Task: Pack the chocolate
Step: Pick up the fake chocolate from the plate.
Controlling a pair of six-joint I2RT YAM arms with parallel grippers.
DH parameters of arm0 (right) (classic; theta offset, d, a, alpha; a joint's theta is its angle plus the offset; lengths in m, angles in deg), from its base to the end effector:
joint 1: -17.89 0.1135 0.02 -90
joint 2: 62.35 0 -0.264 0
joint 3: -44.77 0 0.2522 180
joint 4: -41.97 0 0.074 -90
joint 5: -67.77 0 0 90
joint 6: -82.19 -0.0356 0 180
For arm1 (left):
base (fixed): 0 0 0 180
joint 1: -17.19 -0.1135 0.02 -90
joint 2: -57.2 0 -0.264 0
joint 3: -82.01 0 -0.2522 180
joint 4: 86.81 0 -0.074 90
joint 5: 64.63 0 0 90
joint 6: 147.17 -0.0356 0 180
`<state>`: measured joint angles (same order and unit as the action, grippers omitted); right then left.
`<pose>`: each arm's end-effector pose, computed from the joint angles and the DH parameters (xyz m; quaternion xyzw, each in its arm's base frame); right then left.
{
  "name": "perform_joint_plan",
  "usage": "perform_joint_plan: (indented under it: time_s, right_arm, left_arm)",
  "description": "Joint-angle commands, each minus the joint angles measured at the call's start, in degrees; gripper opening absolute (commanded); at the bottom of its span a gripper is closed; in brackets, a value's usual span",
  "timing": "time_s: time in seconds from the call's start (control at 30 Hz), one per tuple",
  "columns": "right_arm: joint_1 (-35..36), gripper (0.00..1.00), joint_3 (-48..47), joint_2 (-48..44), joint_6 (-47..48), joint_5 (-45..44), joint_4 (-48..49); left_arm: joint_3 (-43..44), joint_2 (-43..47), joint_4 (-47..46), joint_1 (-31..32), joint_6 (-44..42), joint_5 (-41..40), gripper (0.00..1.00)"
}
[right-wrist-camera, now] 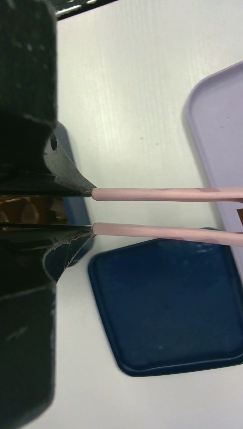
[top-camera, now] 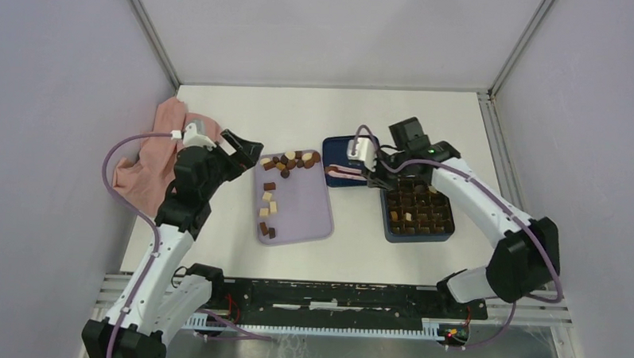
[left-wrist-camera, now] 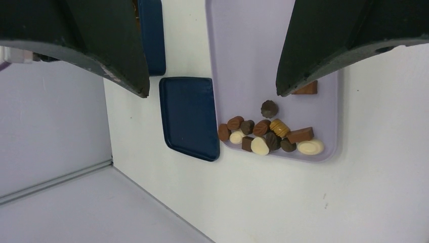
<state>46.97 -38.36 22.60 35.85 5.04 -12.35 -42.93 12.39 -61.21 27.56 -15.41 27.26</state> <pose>0.2610 0.1638 0.2807 -0.6066 0.7079 0.1878 0.3093 0.1833 -0.0347 0.3154 -0.2055 0.7682 -0.2782 0.5388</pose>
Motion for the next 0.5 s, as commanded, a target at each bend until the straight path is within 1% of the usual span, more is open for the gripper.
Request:
perform_joint_plan:
  time_s: [0.0,0.07,0.17,0.33,0.47]
  right_arm:
    - [-6.12,0.01,5.99,-9.8,5.88,3.93,-3.35]
    - [-9.71,0.01,8.54,-13.46,7.75,3.61,-4.63]
    - [-16.95,0.01,11.43,-17.74,9.78,4.2,-7.58]
    - [-27.46,0.02,13.76,-21.66,15.46,4.53,-15.48]
    - [-34.47,0.02,16.07,-25.59,19.47,0.7,-20.32]
  left_arm:
    - [2.27,-3.72,-5.29,0.21,2.39,5.53,0.99]
    - [2.84,-5.2,-5.33,0.26,2.41,6.56,0.99]
    - [3.0,-7.21,-5.57,0.38,3.15,7.89,0.98]
    - [2.65,-10.22,-7.51,2.37,3.9,8.32,0.97]
    - [3.77,-15.45,-9.92,3.9,2.76,9.74,0.97]
